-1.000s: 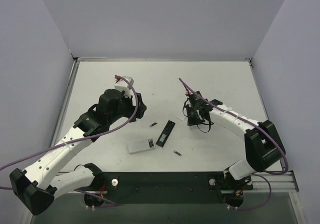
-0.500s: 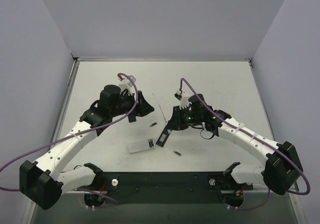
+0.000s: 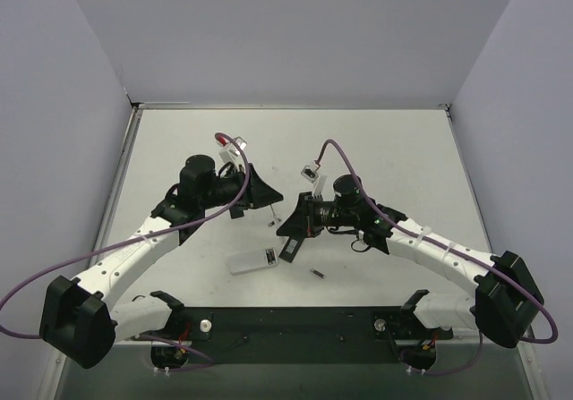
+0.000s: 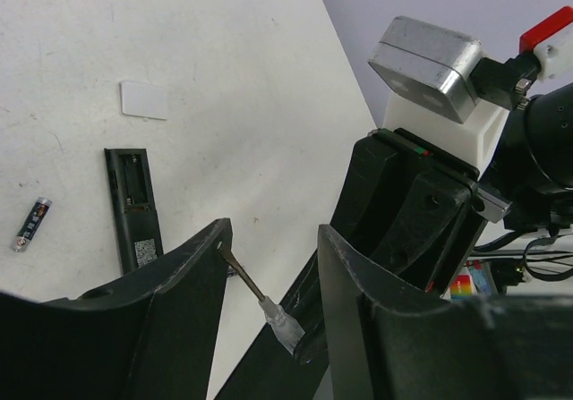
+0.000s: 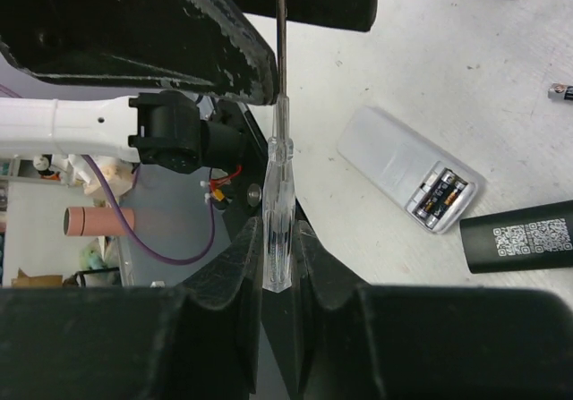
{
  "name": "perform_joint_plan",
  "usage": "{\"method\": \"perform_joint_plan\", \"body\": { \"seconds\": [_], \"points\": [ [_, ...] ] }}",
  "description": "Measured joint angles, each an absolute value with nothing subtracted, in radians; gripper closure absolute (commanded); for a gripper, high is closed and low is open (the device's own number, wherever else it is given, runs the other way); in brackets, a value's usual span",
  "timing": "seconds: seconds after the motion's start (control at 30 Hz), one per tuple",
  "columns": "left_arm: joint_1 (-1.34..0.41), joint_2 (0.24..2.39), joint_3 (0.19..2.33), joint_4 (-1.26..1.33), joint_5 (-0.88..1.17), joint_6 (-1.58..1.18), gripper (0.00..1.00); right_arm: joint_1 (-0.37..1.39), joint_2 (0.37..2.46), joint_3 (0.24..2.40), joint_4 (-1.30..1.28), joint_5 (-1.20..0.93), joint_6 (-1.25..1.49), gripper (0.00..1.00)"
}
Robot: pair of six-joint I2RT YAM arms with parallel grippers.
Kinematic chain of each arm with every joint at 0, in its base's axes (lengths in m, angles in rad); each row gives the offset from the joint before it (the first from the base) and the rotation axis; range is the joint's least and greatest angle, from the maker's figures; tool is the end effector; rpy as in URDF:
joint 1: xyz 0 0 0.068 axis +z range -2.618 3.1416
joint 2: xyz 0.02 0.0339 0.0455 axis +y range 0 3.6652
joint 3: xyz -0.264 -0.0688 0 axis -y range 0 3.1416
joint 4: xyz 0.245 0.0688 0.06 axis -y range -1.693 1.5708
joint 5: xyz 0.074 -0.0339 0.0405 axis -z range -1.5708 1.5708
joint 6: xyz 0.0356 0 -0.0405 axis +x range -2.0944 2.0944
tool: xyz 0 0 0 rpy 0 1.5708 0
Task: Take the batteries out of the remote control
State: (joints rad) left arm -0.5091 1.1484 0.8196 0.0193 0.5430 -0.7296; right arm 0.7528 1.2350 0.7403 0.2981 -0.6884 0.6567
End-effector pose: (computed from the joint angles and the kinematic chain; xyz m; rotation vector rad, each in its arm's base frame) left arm 0.2203 -0.1440 0.3001 0.1866 2.0613 -1.3194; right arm 0.1864 0.2057 0.2794 -0.6650 1.9158 1.5654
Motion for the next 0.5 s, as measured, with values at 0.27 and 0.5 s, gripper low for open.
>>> {"method": "perform_joint_plan", "body": {
  "seconds": [0.27,0.5],
  "points": [
    [-0.488,1.126,0.808,0.044,0.563,-0.765,0.53,0.754,1.235,0.709,0.403,-0.708,0.728,1.00],
    [-0.457,1.055,0.739,0.087,0.578,-0.828,0.87,0.754,1.230,0.683,0.458,-0.739,0.758,1.00]
  ]
}}
